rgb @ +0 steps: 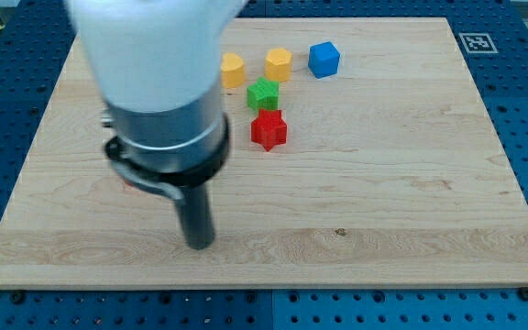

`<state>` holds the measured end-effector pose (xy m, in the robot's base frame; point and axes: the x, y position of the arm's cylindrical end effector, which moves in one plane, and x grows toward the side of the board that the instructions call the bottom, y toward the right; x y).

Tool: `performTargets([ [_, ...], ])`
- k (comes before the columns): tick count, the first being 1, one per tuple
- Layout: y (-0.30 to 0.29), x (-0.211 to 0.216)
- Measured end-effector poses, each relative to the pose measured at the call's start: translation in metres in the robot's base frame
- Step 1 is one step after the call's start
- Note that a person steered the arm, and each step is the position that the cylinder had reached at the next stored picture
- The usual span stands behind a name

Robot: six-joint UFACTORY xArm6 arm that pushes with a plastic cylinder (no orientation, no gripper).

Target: Move the green circle to the left bottom of the red star

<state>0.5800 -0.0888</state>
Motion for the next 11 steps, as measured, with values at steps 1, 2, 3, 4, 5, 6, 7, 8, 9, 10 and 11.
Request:
performTargets([
  [1, -0.041, -0.010],
  [2, -0.048, -0.039],
  [3, -0.047, -0.059],
  [4, -0.045, -0.063],
  [5, -0.045, -0.084],
  [6, -0.045, -0.101],
  [7, -0.036, -0.092],
  [8, -0.030, -0.067],
  [9, -0.019, -0.066],
  [10, -0.026, -0.078],
  [11, -0.038, -0.088],
])
